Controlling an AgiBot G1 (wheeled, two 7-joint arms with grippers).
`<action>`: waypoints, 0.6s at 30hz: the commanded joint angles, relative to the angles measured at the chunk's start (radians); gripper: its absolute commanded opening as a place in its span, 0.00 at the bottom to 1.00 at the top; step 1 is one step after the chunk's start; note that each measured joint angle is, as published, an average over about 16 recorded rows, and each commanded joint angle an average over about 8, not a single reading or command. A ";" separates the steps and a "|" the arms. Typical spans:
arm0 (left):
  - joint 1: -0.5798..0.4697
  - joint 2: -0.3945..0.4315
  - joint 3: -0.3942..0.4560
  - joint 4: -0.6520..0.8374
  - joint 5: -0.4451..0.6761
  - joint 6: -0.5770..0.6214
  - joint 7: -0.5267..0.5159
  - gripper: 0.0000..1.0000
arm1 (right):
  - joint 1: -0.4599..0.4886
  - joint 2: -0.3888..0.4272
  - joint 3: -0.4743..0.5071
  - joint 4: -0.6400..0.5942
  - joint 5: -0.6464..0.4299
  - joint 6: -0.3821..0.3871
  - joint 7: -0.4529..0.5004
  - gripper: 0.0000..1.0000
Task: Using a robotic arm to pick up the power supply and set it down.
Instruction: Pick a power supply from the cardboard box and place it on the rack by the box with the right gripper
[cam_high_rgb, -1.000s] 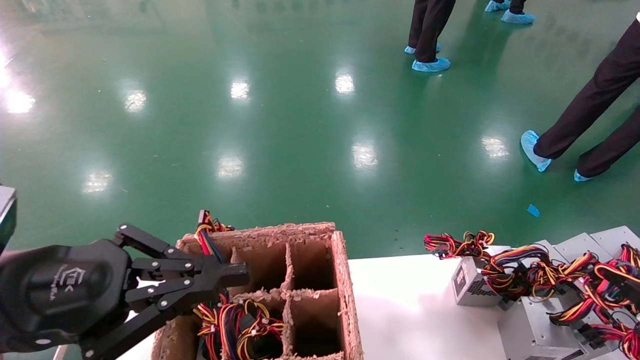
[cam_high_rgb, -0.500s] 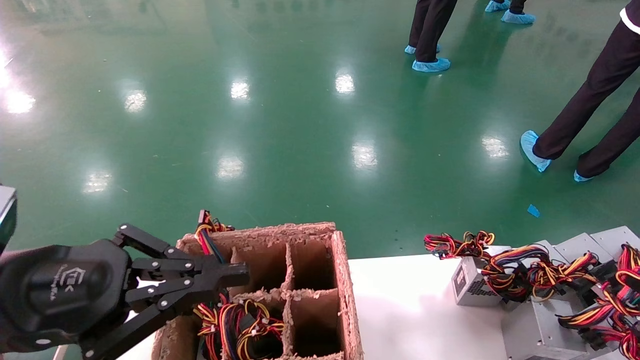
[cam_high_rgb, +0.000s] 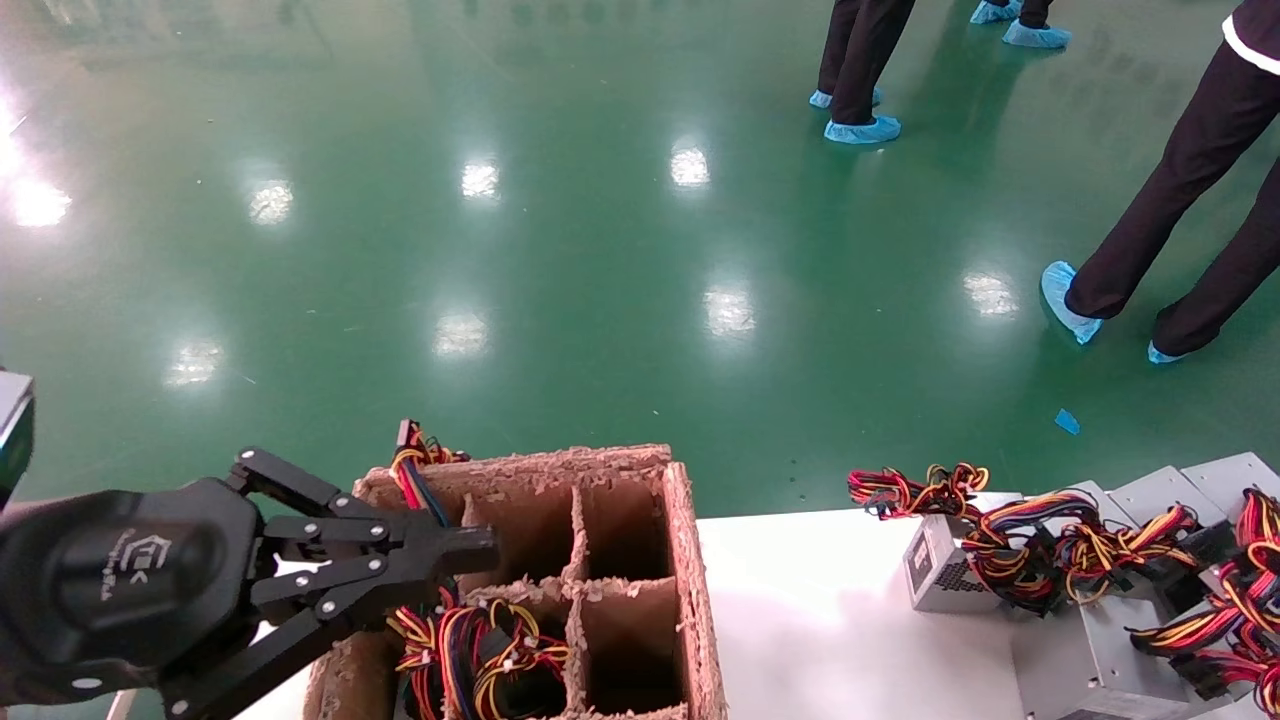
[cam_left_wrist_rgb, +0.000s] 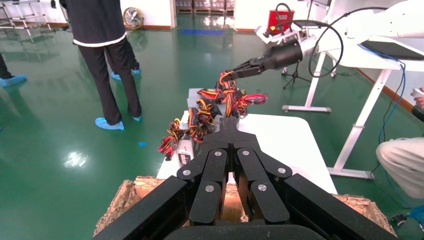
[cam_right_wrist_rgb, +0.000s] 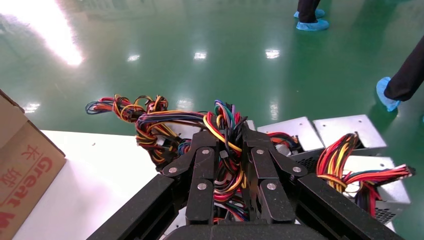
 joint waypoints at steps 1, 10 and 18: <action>0.000 0.000 0.000 0.000 0.000 0.000 0.000 0.00 | -0.001 -0.002 -0.004 -0.001 -0.001 -0.002 0.002 0.04; 0.000 0.000 0.000 0.000 0.000 0.000 0.000 0.00 | -0.013 -0.009 -0.004 0.004 0.000 0.000 0.009 1.00; 0.000 0.000 0.000 0.000 0.000 0.000 0.000 0.00 | -0.025 -0.013 0.006 0.010 0.002 -0.001 0.011 1.00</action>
